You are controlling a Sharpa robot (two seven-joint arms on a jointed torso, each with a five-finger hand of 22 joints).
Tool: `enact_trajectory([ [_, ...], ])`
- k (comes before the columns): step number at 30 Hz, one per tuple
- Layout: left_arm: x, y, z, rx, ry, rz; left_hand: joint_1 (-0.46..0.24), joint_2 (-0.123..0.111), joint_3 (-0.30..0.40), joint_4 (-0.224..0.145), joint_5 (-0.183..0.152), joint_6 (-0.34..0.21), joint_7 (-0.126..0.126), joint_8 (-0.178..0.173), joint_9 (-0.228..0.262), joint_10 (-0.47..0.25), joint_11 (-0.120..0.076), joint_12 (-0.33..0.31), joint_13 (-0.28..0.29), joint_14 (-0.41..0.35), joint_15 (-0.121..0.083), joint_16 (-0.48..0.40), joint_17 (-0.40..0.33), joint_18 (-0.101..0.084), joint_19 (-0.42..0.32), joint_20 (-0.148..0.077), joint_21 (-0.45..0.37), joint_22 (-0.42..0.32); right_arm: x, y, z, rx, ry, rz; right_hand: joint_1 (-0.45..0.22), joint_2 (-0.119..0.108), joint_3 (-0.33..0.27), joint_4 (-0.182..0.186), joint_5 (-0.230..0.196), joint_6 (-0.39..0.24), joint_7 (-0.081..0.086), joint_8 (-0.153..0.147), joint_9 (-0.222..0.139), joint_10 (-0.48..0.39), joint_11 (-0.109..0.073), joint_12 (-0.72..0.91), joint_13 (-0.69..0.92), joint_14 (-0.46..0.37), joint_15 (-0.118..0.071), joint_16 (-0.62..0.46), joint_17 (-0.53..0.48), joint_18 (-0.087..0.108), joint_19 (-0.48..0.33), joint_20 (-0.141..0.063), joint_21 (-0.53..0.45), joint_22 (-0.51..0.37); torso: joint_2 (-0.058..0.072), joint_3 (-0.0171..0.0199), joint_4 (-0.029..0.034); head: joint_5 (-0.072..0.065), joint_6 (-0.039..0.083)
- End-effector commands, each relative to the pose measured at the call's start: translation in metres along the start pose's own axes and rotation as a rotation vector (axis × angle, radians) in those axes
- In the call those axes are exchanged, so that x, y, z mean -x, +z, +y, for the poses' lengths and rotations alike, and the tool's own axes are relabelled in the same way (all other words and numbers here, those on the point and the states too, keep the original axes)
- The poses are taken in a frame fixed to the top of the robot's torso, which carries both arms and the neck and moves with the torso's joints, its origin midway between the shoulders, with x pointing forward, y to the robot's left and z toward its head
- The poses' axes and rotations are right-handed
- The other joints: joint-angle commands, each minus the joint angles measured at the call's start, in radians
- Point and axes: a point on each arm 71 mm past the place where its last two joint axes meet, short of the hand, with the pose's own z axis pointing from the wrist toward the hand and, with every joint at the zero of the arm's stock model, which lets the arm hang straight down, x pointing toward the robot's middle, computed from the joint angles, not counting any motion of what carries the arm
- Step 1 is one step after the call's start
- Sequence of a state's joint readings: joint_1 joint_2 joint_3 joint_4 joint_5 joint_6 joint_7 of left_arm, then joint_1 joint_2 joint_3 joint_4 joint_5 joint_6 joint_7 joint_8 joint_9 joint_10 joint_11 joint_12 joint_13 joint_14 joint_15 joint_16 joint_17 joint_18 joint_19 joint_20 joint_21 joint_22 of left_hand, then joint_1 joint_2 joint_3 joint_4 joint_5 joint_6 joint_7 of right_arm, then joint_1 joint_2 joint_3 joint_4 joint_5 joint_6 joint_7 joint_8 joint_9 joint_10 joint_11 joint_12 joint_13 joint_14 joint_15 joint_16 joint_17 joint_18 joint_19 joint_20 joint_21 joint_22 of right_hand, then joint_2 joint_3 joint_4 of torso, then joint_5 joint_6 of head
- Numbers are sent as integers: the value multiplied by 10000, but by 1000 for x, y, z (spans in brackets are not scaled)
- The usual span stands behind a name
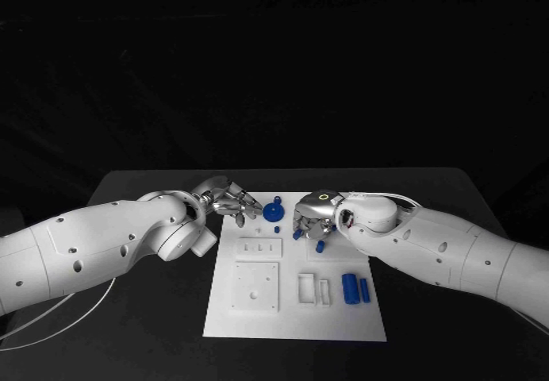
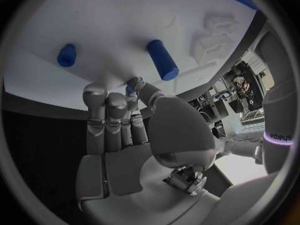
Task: Assemble the parts on the task board
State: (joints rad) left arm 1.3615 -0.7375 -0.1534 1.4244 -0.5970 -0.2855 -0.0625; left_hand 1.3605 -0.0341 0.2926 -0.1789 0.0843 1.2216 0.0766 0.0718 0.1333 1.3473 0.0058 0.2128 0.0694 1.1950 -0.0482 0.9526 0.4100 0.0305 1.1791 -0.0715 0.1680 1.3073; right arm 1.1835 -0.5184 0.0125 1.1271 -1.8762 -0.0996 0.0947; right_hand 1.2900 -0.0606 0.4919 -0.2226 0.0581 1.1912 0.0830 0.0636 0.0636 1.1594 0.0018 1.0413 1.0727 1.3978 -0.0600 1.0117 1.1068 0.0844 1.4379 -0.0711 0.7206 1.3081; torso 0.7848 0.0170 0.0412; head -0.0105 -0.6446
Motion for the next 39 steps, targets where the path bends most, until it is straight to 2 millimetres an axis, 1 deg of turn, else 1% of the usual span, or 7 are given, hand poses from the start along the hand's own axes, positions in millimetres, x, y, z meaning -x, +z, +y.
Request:
enact_trajectory([
  [1, -1, 0, -2, -94, -49, 132, 60, 11, -19, 23, -28, -37, 45, -28, -14, -74, -6, -22, -11, -56, 1, -46, 5, 59, 66, 8, -20, 200, -4, 0, 0, 6, -12, 320, -94, -7, 59, -10, -54, 77, 20, -15, 1, -57, -28, 18, 14, -58, 5, -21, 17, 189, -61, 1, 64, 796, -2, -2, -7, -3, -15],
  [19, 1, 1, -2, -222, -85, 60, -43, 5, -76, 120, -83, -120, 34, -41, -29, -90, 4, -7, -10, -80, 23, -45, 8, 40, 45, 38, -84, 167, -1, -4, -4, -664, 2092, 34, -292, 285, -90, 166, -56, 669, -160, -3, 30, 110, -175, 87, 90, 24, -158, 62, 122, 47, 18, -206, 268, 819, -27, -13, -4, -9, 17],
  [23, 2, 1, -2, -405, -91, 41, -361, -96, -209, 404, -179, -368, 34, -53, -160, -109, 44, -36, -15, -94, 71, -47, 3, 7, 80, 95, -272, 12, 2, -7, -8, -920, 2774, 107, -306, 306, -89, 126, -45, 714, -173, 2, 36, 115, -190, 95, 114, 23, -174, 62, 139, 32, 16, -233, 243, 815, -31, -22, -23, 0, 45],
  [24, 3, 1, -3, -482, -74, 52, -617, -230, -445, 577, 261, -469, 33, -64, -202, -92, 67, -32, -10, -93, 98, -49, 0, -13, 92, 123, -344, -60, 3, -7, -9, -980, 2962, 143, -306, 306, -88, 120, -45, 732, -176, 7, 41, 111, -191, 93, 115, 19, -175, 51, 133, 31, 13, -234, 231, 812, -29, -22, -30, 2, 54],
  [25, 3, 1, -3, -573, -39, 72, -619, -228, -679, 683, 392, -550, 47, -46, -252, -93, 76, -26, -7, -91, 101, -49, -4, -15, 137, 133, -434, -163, 4, -8, -11, -1037, 3159, 183, -312, 315, -86, 114, -46, 740, -178, 1, 45, 102, -193, 87, 117, 16, -177, 51, 138, 28, 7, -237, 222, 811, -28, -23, -33, 1, 70],
  [30, 0, 0, -8, -1205, 552, 231, -490, -172, -1805, 1215, 310, -750, 96, -41, -555, -75, 108, 15, -6, -65, 125, -41, -30, -46, 422, 152, -859, -636, 11, -11, -15, -1207, 3992, 363, -319, 327, -87, 98, -46, 746, -179, 0, 50, 88, -193, 79, 123, 12, -178, 43, 141, 24, 0, -241, 199, 808, -35, -26, -65, 12, 141],
  [39, -11, -3, -19, -2369, 2427, 786, -515, -196, -2564, 1693, 356, -997, 129, -70, -632, 107, 99, 22, -5, 63, 97, 1, -29, -57, 616, 122, -953, -808, 14, -13, -17, -1240, 5573, 1192, -341, 386, -148, 57, -43, 730, -174, 0, 54, 22, -184, 29, 124, -30, -166, 0, 142, 18, -36, -235, 105, 795, -68, -41, -87, 42, 217],
])
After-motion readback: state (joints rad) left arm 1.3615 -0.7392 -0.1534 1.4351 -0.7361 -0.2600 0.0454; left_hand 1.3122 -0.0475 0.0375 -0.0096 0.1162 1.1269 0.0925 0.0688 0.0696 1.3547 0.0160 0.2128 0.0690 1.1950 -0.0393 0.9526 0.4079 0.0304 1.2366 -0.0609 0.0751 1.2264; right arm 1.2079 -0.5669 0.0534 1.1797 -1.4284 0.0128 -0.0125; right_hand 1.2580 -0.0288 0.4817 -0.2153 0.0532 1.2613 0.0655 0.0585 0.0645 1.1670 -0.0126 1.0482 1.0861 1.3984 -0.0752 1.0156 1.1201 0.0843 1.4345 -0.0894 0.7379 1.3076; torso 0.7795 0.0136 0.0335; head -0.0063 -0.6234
